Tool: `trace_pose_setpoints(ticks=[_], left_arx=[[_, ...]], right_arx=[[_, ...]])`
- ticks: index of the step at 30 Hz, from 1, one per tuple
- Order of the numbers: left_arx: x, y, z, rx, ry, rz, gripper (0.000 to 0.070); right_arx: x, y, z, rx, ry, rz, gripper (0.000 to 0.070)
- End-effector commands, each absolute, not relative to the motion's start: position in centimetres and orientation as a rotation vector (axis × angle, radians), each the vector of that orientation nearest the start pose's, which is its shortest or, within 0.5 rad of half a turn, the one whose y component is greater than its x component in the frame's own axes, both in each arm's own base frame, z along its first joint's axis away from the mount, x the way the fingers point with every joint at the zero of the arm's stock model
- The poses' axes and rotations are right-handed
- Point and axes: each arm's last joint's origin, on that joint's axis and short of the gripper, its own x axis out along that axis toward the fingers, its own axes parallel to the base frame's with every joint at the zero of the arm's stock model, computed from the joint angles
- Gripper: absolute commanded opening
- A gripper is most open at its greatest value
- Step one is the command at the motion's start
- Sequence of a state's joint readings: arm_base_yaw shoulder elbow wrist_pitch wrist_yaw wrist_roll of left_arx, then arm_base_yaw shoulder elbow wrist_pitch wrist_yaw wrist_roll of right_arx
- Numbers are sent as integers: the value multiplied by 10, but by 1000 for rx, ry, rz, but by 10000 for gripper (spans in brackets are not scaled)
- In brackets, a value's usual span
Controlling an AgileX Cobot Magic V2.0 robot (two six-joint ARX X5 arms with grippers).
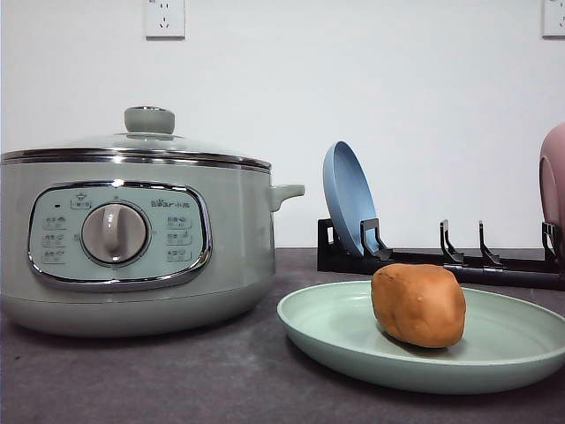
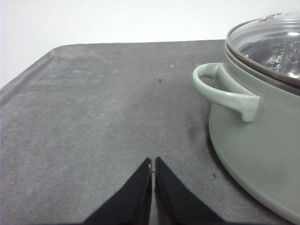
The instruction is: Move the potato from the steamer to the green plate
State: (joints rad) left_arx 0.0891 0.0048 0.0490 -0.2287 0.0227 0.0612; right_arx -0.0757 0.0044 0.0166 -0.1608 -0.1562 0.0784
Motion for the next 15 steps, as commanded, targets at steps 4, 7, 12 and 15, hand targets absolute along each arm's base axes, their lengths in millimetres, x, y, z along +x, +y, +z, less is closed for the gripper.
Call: trace_pose_setpoints(ticks=[4, 7, 12, 15], left_arx=[[93, 8, 151, 50, 225, 60, 3], [93, 8, 151, 50, 225, 60, 3], [93, 8, 151, 50, 225, 60, 3], [93, 8, 151, 50, 225, 60, 3]], right_arx=[[96, -3, 152, 88, 150, 74, 0], [96, -3, 152, 88, 150, 74, 0], [96, -3, 152, 88, 150, 74, 0], [96, -3, 152, 88, 150, 74, 0]])
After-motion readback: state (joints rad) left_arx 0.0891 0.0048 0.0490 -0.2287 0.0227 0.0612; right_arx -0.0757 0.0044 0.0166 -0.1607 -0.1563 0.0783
